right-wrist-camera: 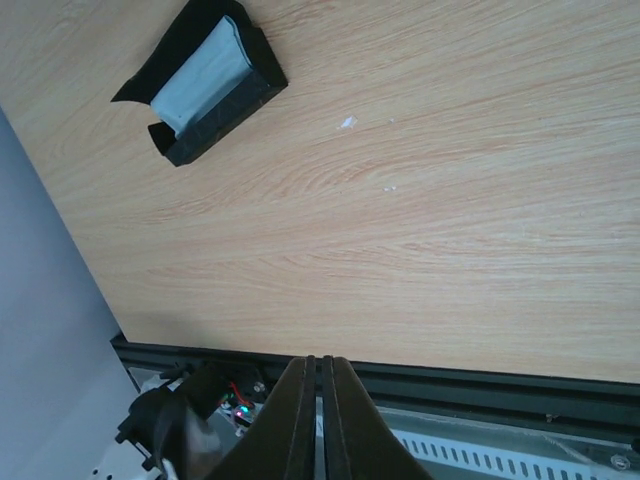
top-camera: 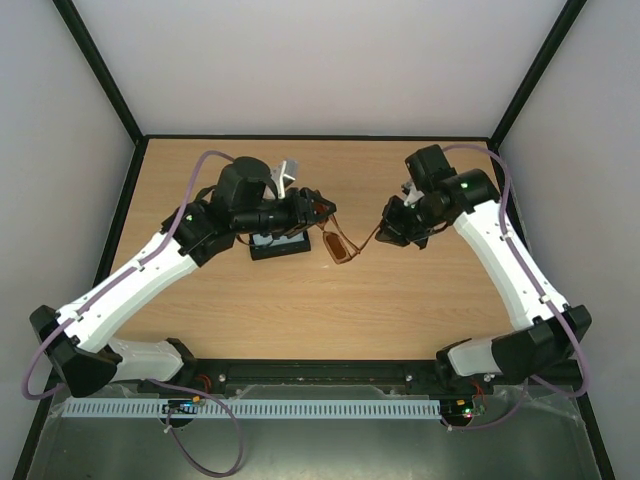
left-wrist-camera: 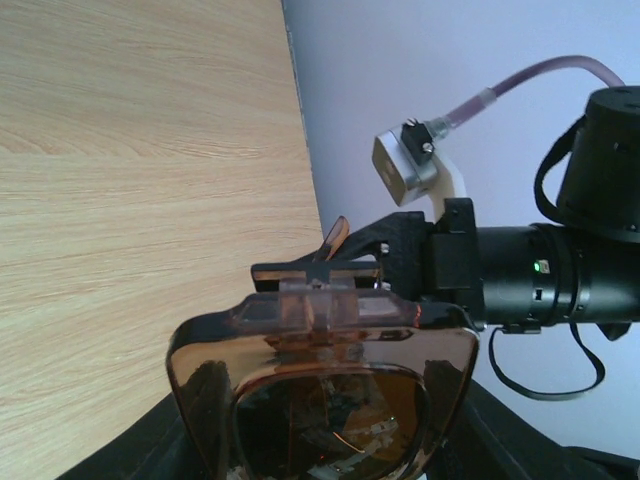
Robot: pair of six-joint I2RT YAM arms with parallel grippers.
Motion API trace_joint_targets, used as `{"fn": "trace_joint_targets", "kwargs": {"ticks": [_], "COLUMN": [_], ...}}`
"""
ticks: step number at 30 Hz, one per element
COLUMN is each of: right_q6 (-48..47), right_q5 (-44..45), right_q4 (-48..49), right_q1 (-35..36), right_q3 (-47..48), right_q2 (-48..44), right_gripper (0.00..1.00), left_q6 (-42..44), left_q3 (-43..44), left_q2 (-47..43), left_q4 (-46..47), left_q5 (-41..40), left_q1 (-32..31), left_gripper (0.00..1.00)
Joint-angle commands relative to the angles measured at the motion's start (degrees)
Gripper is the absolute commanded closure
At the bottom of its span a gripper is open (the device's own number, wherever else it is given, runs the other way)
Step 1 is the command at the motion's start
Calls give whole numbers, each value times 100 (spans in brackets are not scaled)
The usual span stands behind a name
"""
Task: Organize the sunglasses
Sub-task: Fold the sunglasses.
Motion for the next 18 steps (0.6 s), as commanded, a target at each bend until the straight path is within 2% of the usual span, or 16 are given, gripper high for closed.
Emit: {"fn": "trace_joint_targets", "kwargs": {"ticks": [1, 12, 18], "right_q6": [-44, 107, 160], "right_q5": [9, -453, -726], "right_q4": [26, 137, 234], "right_q1": [-16, 10, 77], "right_q3": [301, 1016, 932], "right_q2": [215, 554, 495], "right_gripper": [96, 98, 99], "left_q6": [-16, -136, -256], "left_q3": [-41, -31, -55], "left_q2": [86, 517, 778], "left_q4": [292, 734, 1120], "left_q5": [221, 177, 267], "left_q1": [-61, -314, -372], "left_gripper": [57, 58, 58]}}
